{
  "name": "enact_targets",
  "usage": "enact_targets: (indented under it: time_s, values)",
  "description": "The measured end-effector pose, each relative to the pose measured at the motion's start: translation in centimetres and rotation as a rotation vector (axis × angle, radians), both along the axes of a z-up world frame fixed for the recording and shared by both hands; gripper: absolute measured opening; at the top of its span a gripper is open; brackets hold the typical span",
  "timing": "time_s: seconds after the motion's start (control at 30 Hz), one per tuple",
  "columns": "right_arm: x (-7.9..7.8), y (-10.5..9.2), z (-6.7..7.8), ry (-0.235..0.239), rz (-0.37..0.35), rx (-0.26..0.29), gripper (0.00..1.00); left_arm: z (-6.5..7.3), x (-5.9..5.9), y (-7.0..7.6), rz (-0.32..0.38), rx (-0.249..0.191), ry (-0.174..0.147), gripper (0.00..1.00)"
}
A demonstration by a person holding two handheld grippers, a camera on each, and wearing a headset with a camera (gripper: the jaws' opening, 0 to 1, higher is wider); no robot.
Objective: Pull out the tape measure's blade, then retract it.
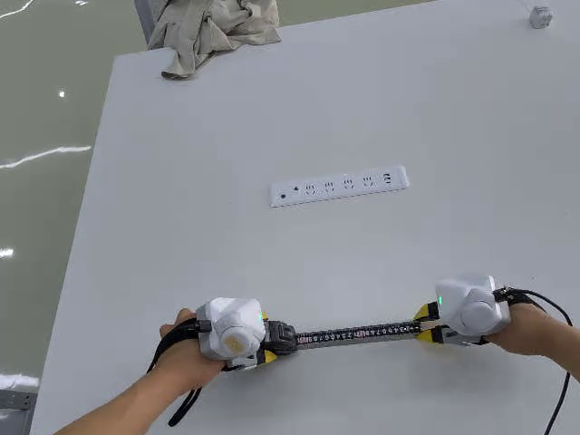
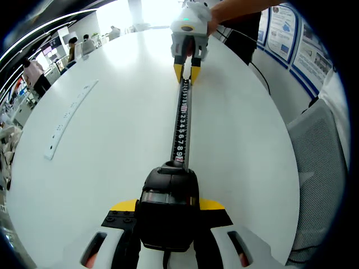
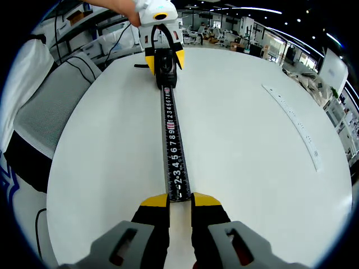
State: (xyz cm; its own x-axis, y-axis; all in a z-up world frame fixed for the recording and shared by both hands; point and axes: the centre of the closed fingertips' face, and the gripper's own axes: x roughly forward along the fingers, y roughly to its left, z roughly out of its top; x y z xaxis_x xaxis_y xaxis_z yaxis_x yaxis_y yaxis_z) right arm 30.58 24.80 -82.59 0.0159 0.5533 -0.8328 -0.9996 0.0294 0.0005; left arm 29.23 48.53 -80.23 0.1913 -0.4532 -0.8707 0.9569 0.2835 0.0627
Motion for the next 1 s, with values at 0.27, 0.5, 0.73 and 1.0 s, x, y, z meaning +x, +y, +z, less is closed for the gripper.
enact_targets:
  time_s: [0.27, 0.5, 0.73, 1.0]
  values:
    - [0.03, -0.29, 0.16, 0.002, -0.004, -0.001, 0.13, -0.02, 0.04, 0.00, 0.000, 0.001, 0.002, 0.34]
    - [0.02, -0.50, 0.07, 0.001, 0.004, -0.003, 0.13, -0.13, 0.06, 0.02, 0.004, 0.000, 0.003, 0.34]
    - [-0.01, -0.45, 0.14, -0.002, 0.007, -0.008, 0.13, -0.14, 0.01, -0.02, -0.004, 0.005, 0.001, 0.34]
    - [-0.03, -0.36, 0.14, -0.004, 0.016, -0.016, 0.14, -0.01, -0.11, -0.10, -0.015, 0.013, -0.004, 0.34]
